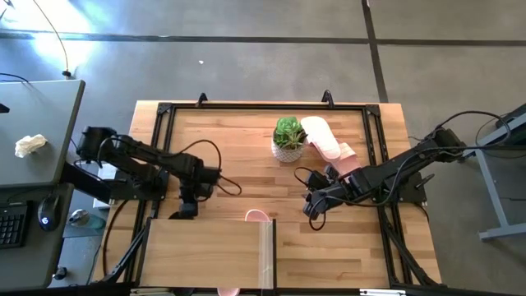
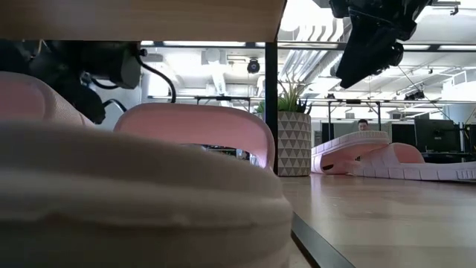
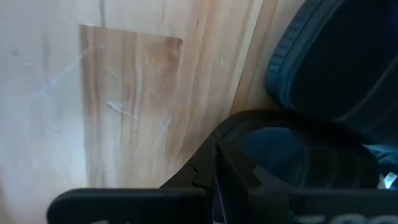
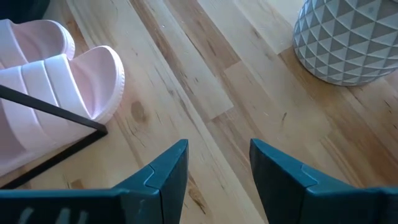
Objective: Pick and place slides into the shelf
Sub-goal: Adjust the slides under the shelf
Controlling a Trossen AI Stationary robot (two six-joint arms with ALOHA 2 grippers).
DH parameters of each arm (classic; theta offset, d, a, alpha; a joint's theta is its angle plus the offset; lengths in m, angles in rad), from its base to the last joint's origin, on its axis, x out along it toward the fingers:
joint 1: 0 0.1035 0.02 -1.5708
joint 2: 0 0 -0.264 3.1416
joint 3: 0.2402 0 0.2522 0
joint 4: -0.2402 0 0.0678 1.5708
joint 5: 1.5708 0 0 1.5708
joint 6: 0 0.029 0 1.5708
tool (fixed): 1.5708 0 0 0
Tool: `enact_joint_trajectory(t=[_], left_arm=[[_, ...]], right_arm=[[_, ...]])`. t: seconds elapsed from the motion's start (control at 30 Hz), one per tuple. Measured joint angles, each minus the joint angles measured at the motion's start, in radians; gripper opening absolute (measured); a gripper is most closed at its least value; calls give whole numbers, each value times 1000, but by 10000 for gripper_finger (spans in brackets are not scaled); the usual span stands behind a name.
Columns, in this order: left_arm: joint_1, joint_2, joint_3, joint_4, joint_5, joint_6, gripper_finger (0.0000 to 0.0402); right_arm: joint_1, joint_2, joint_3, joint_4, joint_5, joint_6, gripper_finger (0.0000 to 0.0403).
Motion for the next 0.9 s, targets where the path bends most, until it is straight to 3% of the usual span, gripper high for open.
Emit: enact_joint_trajectory(t=[0.4, 0.73, 0.9], left_arm=[[-22, 50, 1, 8, -49, -52, 0], [-22, 50, 0, -104, -91, -90, 0], [-22, 45, 0, -46, -89, -90, 0]], right_arm=[[0, 0, 0, 0, -3, -1, 161], [0, 0, 0, 0, -24, -1, 161], [0, 0, 0, 0, -24, -1, 161]])
